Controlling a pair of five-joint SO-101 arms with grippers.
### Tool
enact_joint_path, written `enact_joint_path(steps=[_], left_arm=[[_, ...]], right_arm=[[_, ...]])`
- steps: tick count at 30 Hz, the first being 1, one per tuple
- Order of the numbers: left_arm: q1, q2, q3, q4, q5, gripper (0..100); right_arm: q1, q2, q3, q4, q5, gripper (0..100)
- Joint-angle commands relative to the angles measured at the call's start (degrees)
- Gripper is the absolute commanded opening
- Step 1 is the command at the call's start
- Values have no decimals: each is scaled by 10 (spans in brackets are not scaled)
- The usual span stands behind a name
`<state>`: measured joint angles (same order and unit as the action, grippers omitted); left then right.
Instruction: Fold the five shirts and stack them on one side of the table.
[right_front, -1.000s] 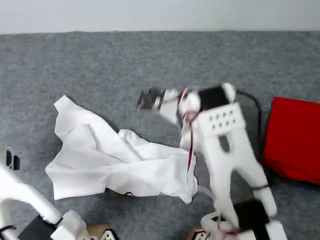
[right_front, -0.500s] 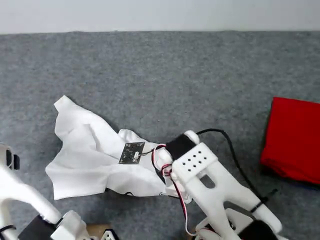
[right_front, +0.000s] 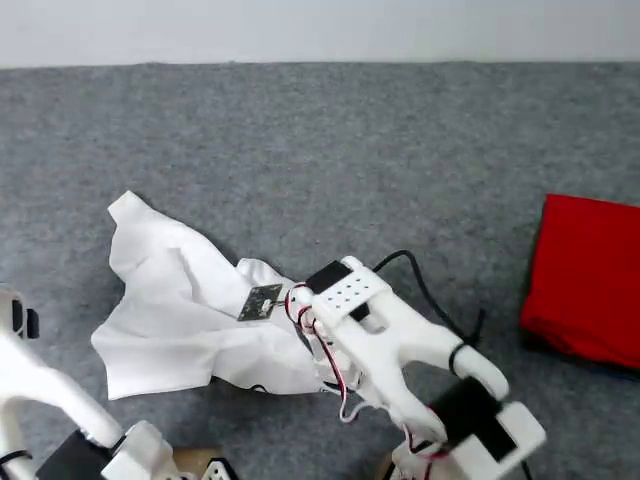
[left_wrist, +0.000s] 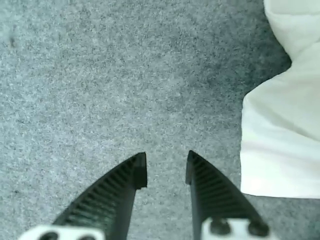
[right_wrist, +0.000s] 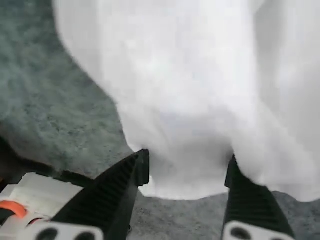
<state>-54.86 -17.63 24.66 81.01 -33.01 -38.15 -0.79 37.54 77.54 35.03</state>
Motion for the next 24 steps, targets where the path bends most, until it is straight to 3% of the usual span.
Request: enact_joint_path(steps=[1,4,16,24], left_arm=[[4,-26,-6,-11,5,141],[4,-26,-6,-11,5,141],[16,-37,-8,-4,4,141],[133,-138,3,18,3,141]], right_arm=[[36,24,-5,-8,5,131],[57,15,-5,-4,30,32],[123,-172,-105,160,65,9],[247,-263,-271,214,149,9]])
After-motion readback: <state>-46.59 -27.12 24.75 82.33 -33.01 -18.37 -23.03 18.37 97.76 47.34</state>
